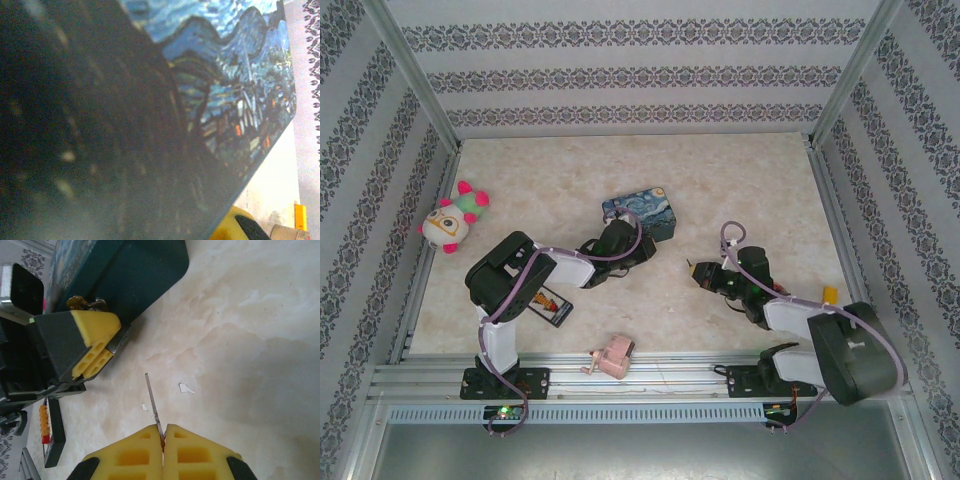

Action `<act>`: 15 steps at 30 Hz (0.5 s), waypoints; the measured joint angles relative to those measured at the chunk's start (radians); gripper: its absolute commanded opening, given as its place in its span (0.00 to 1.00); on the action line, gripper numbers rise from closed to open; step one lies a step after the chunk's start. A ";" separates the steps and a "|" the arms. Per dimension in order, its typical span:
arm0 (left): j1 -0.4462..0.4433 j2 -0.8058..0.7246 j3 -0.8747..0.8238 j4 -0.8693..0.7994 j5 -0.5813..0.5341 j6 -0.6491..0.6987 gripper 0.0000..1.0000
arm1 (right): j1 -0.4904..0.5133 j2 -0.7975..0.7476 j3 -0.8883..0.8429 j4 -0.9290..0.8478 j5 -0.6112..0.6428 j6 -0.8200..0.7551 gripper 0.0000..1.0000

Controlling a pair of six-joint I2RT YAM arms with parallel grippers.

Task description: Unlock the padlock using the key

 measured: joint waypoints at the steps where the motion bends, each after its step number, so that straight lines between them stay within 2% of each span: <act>1: 0.001 0.000 0.000 0.004 0.003 -0.004 0.02 | -0.001 0.027 0.000 0.024 -0.011 0.005 0.00; 10: 0.006 0.001 0.000 0.013 0.025 -0.026 0.02 | -0.079 0.249 0.001 0.275 -0.134 0.069 0.00; 15: 0.010 0.003 0.000 0.019 0.038 -0.041 0.02 | -0.090 0.341 0.003 0.373 -0.181 0.093 0.00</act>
